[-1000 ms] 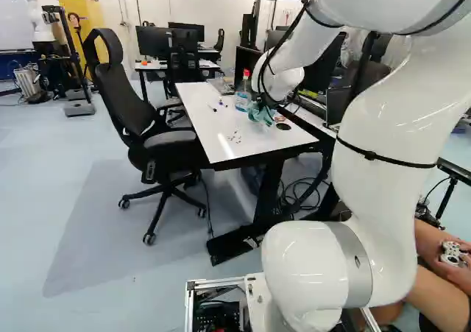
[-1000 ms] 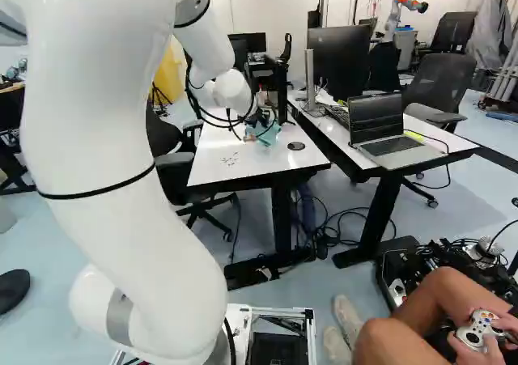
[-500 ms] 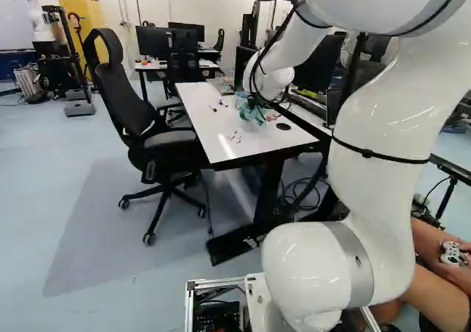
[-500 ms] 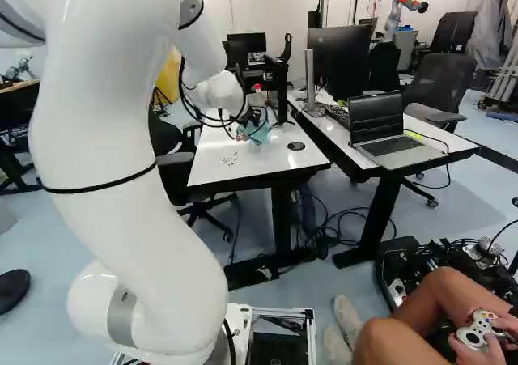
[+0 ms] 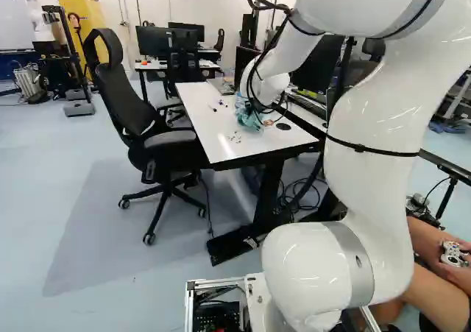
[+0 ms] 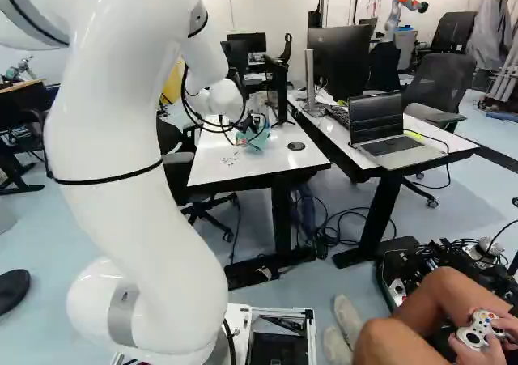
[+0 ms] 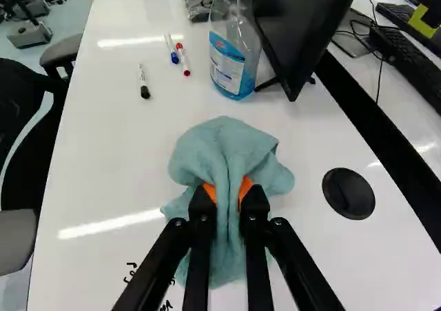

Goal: Clean the table with the green towel

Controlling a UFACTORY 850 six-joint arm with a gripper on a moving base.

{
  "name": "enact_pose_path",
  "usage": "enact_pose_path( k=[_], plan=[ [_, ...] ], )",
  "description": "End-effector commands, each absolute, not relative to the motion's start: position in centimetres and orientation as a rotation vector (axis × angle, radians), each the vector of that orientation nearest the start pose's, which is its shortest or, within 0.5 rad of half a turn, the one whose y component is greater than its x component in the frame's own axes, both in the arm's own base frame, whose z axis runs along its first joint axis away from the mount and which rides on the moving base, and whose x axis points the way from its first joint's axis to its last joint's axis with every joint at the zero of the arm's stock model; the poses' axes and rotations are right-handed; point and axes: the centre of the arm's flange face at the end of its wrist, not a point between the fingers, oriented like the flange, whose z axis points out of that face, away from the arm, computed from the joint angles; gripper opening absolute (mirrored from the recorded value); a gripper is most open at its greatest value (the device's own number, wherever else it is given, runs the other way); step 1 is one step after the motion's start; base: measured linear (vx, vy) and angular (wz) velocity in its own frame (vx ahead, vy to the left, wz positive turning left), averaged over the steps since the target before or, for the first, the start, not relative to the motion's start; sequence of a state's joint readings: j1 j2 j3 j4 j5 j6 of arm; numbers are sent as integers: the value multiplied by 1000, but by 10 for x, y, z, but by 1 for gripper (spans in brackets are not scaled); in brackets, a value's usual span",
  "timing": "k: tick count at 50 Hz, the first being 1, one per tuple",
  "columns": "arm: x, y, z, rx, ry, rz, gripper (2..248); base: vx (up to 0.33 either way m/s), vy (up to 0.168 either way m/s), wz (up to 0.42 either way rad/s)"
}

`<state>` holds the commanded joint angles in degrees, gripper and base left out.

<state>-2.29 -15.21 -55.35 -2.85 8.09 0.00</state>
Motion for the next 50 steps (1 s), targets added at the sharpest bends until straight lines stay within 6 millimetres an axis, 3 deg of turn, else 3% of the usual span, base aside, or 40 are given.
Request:
enact_pose_path(
  k=[9,26,50],
  plan=[
    [561,-21,441,-2906,-19,-1267,50,0,0,0],
    [562,-21,439,-2908,-20,-1262,50,0,0,0],
    [568,-21,415,-2931,-20,-1203,50,0,0,0]
  ],
)
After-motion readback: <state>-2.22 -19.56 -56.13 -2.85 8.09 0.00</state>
